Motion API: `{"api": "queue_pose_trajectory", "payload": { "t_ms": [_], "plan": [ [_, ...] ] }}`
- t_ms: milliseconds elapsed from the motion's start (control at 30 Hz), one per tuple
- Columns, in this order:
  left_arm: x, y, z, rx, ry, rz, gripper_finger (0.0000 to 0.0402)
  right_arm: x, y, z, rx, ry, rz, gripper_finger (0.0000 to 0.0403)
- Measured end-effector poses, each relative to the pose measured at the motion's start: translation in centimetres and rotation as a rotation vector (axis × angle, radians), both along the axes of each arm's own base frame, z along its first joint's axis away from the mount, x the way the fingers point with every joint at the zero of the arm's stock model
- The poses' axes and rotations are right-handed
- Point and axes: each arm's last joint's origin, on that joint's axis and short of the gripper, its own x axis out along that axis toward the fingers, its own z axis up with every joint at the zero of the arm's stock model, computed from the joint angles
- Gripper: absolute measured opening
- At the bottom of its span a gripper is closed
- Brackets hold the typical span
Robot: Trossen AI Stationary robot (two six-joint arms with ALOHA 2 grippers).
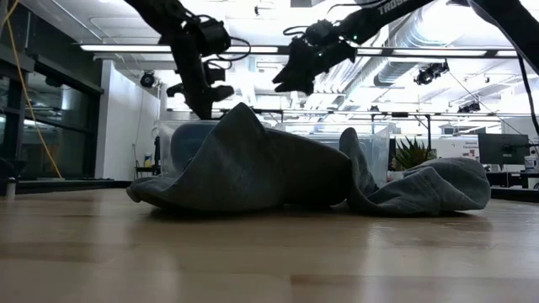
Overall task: Pick and place caps into container
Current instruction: Put the bottom dark blue cap into the left transparent container, then put the left gray cap into the right transparent container
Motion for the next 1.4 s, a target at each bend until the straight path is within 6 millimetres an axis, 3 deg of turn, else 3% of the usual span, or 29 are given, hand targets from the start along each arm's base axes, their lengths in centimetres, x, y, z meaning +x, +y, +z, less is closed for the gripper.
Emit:
{"api": "queue_pose_trajectory", "payload": {
  "t_ms": [133, 267, 467, 533, 633, 767, 900, 1067, 1267, 1400],
  "plan": [
    [-0.5, -1.6, 0.6, -0.029, -0.027, -0.084, 0.0000, -0.8, 1.2, 0.6, 0.011, 0.059, 0.020, 0.0200],
    [-1.2, -3.3, 2.0, 0.078, -0.061, -0.208, 0.0000, -1.1, 2.6, 0.6, -0.038, 0.161, 0.056, 0.0200],
    [-4.6, -6.1, 4.6, 0.154, -0.322, -0.322, 0.0000, -0.2, 4.4, 0.9, -0.044, 0.172, 0.110, 0.0200],
    [-6.1, -7.2, 4.5, 0.145, -0.366, -0.335, 0.0001, -0.3, 5.6, 1.2, -0.030, 0.206, 0.141, 0.0200],
    [-8.1, -9.3, 3.5, 0.105, -0.428, -0.376, 0.0001, -0.1, 8.0, 1.4, 0.005, 0.244, 0.202, 0.0200],
    [-10.0, -12.7, 0.5, 0.036, -0.480, -0.427, 0.0001, 0.4, 12.6, 0.2, -0.018, 0.245, 0.290, 0.0200],
    [-11.6, -16.0, -2.9, -0.052, -0.596, -0.443, 0.0001, -0.6, 17.6, -3.8, -0.020, 0.269, 0.243, 0.0200],
    [-12.2, -19.1, -6.8, -0.165, -0.677, -0.455, 0.0001, -3.2, 23.1, -6.9, -0.036, 0.073, 0.029, 0.0200],
    [-12.0, -21.4, -7.2, -0.165, -0.677, -0.515, 0.0001, -6.0, 27.6, -9.3, -0.134, -0.055, 0.061, 0.0200],
    [-11.5, -22.5, -8.0, -0.201, -0.627, -0.540, 0.0001, -6.5, 29.6, -11.1, -0.123, -0.003, 0.067, 0.0200]
  ]
}}
